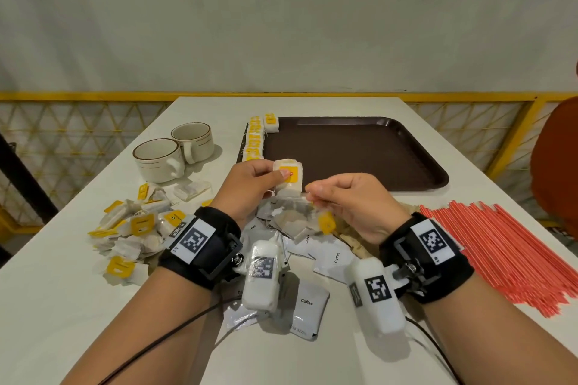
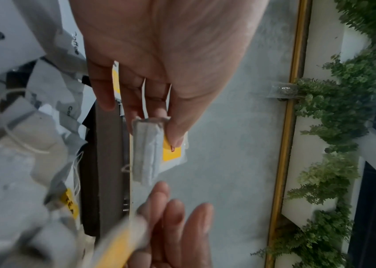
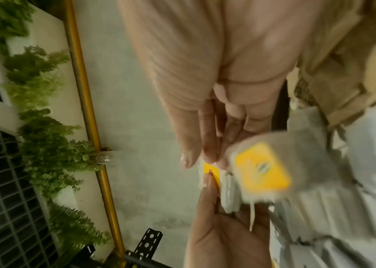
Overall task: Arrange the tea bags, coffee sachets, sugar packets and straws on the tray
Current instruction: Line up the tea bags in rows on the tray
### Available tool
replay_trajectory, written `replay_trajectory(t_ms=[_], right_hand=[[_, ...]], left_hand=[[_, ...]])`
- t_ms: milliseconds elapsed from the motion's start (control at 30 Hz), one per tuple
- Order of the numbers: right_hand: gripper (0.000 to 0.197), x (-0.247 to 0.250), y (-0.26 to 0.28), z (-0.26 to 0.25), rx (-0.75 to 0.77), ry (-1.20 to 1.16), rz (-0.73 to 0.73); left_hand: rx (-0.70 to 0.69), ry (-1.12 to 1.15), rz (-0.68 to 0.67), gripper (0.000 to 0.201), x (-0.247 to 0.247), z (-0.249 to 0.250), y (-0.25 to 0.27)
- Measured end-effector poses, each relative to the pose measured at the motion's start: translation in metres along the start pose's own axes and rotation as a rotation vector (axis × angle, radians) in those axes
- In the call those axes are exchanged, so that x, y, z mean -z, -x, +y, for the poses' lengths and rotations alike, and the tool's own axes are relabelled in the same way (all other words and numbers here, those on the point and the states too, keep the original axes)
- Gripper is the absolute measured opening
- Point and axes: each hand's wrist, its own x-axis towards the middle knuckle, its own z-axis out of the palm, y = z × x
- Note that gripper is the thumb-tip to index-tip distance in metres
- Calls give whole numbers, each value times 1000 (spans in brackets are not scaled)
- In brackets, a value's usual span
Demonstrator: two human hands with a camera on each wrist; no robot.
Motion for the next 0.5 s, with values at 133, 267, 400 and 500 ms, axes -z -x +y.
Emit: replay_trajectory(t_ms=[133,267,400,500], right_hand=[[9,8,2,3,41,330,-12],[20,13,5,-4,18,548,-96],[23,27,9,-16,-5,688,-191],[28,34,9,-18,-58,766,-255]], left_hand=[[-30,-26,7,9,0,2,1],[-33,30,15,9,2,4,2],[-21,29,4,8,2,3,1],[-4,40,2,9,2,3,1]])
